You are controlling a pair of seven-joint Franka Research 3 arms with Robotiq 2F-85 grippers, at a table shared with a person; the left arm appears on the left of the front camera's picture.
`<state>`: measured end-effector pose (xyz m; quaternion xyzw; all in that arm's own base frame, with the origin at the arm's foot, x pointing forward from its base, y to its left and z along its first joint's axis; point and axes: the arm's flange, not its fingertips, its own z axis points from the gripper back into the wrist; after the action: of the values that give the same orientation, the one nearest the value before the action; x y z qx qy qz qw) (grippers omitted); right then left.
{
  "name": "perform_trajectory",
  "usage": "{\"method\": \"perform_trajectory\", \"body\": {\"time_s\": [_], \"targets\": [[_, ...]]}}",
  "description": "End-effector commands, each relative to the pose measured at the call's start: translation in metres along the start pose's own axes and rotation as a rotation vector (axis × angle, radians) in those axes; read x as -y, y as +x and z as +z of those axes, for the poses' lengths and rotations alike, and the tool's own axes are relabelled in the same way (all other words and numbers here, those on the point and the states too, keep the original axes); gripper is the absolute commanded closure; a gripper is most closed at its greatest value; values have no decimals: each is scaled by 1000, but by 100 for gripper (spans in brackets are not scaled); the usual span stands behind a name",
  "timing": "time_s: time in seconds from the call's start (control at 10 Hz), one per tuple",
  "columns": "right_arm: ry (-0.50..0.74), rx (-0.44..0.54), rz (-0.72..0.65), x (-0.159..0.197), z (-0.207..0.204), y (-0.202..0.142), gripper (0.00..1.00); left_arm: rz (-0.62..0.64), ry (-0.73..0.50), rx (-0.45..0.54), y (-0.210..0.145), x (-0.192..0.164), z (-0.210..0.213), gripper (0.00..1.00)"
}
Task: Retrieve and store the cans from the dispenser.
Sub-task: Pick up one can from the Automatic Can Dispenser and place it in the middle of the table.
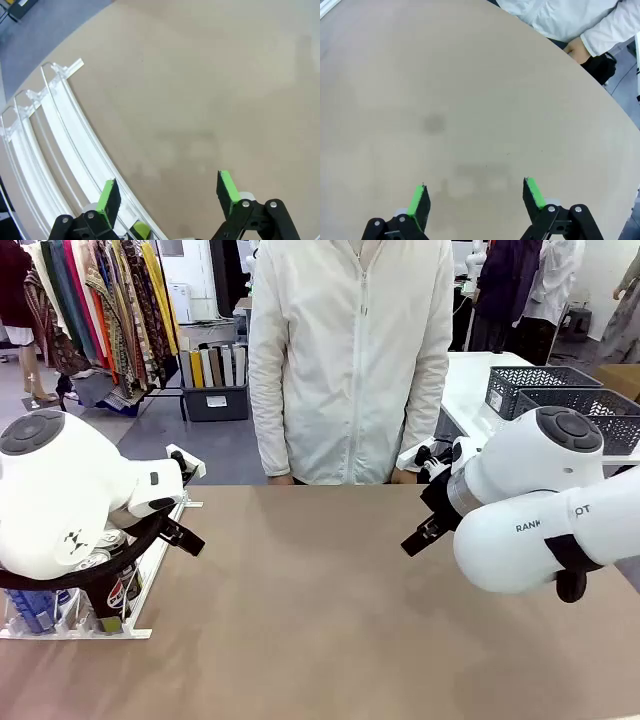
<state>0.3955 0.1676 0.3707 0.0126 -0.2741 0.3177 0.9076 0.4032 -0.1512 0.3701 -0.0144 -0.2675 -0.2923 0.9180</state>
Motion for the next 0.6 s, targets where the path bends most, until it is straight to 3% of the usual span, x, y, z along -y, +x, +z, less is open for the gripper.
{"method": "perform_trajectory", "body": {"time_s": [0.0,0.5], "targets": [[0,0,0,0,0,0,0,0,0,0,0,0,0,0],[0,0,0,0,0,0,0,0,0,0,0,0,0,0]]}}
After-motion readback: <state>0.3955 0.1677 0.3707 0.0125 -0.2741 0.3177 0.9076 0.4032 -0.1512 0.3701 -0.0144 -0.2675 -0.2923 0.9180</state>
